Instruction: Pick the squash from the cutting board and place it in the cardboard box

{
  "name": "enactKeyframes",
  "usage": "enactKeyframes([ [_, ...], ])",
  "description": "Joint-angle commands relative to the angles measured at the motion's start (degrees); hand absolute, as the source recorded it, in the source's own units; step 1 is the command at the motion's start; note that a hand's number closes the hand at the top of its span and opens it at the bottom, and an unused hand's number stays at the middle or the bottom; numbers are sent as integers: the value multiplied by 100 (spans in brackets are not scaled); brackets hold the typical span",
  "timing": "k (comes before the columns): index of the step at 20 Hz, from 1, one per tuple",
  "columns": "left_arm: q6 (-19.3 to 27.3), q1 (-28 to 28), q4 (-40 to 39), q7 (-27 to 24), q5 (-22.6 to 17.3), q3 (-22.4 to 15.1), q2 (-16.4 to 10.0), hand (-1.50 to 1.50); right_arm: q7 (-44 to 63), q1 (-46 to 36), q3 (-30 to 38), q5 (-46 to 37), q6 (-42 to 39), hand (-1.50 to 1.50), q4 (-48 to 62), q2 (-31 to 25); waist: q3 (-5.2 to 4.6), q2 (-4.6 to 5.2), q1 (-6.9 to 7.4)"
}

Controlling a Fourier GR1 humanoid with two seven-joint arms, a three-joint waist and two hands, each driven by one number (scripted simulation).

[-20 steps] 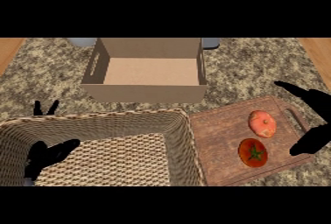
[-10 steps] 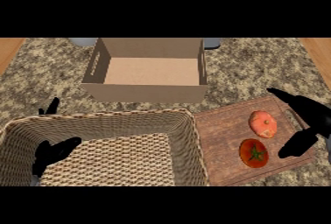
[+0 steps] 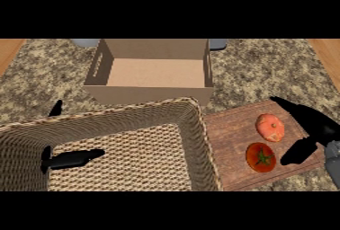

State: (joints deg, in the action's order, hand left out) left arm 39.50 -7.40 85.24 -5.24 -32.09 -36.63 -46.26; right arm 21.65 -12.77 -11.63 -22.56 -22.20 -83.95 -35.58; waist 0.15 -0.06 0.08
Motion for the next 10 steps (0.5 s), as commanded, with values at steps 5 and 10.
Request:
enactKeyframes([
  [5,-429,-312,-365,112,458,261,666,0,139,-96,226,-241,-119,-150,-103,387,-15,4,-22],
  [10,-804,30,-253,92,698,588,636,0,-349,-128,153,-801,151,-150,586,715,-14,11,20],
])
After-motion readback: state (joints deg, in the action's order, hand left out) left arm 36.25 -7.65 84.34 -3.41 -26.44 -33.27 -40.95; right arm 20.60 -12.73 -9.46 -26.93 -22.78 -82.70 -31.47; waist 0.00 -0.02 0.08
